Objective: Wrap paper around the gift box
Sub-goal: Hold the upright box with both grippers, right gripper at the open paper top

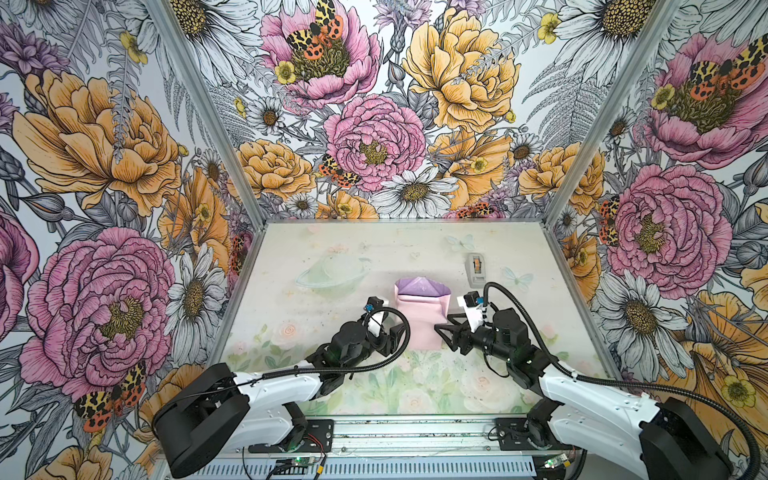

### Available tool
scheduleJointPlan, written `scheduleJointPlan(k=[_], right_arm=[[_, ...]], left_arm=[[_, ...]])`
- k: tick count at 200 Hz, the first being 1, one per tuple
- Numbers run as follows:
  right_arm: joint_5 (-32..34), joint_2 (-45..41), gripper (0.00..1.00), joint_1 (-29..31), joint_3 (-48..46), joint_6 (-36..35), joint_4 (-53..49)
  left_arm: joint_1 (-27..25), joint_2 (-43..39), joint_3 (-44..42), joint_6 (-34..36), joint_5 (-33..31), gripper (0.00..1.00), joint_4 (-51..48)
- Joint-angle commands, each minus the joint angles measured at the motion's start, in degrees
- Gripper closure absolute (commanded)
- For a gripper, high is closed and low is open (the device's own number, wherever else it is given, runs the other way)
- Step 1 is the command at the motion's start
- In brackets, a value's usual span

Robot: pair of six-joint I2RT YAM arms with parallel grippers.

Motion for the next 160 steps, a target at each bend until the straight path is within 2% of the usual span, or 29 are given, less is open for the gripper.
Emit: scheduleJointPlan(k=[1,20,36,56,91,123,160], right_arm=[[-2.31,2.45,0.39,-0.27,0.59,0.20,0.98],[-3.13,3.01,0.41,-0.26,-0.11,0.88,0.84],[-2.83,1.13,0.38,-0.28,-0.93,0.92,0.49],[0.13,-4.79,0.29,-0.20,-2.53,-1.72,-0.27],[4.84,-13.20,0.29,-0.15,-3.43,-7.14,-2.75],[3.43,-11.17,0.32,-0.19,-2.41,-10.55,-2.50],[2.42,-6.47,0.33,-0.19,-1.31,-10.30,0.13]], left_arm=[[0.42,2.68,-0.39,-0.98,2.55,0.34,3.90],[0.38,4.34,-1.18,-1.62,3.27,0.34,5.37],[0.40,4.29,-1.98,-1.51,3.89,0.33,6.38],[0.57,3.07,-4.24,2.56,6.79,0.29,10.84],[3.89,3.02,-4.34,5.66,11.00,0.28,13.48],[5.91,6.09,-2.60,5.75,14.28,0.28,15.00],[7.04,10.67,-2.49,4.15,16.18,0.29,21.03]])
